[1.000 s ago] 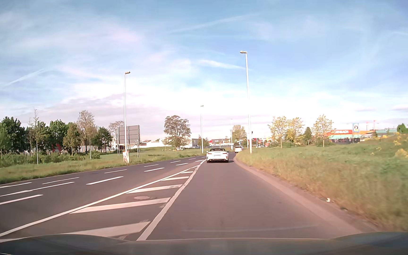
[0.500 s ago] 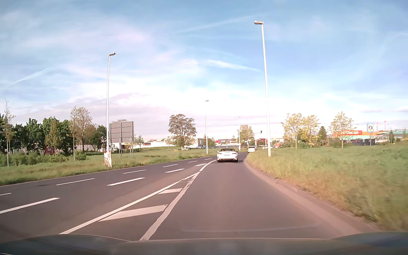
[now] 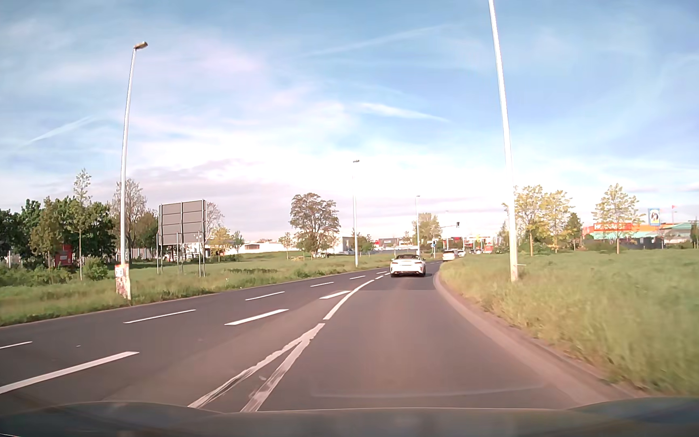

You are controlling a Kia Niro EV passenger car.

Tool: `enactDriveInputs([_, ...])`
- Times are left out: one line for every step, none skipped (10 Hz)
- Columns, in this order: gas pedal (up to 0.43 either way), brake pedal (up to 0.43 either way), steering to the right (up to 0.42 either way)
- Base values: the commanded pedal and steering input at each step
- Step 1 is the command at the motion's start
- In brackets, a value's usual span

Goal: Follow the waypoints while adhering to traffic rules and regulations

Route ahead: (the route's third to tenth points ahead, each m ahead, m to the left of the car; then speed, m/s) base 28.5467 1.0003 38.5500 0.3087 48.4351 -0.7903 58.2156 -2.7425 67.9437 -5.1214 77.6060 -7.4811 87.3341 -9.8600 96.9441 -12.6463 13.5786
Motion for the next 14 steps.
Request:
enactDriveInputs([0.028,0.000,-0.003])
enactDriveInputs([0.047,0.000,0.002])
enactDriveInputs([0.047,0.000,0.008])
enactDriveInputs([0.047,0.000,0.012])
enactDriveInputs([0.047,0.000,0.016])
enactDriveInputs([0.047,0.000,0.018])
enactDriveInputs([0.047,0.000,0.020])
enactDriveInputs([0.047,0.000,0.021])
enactDriveInputs([0.047,0.000,0.022])
enactDriveInputs([0.047,0.000,0.023])
enactDriveInputs([0.047,0.000,0.023])
enactDriveInputs([0.047,0.000,0.024])
enactDriveInputs([0.047,0.000,0.024])
enactDriveInputs([0.059,0.000,0.025])
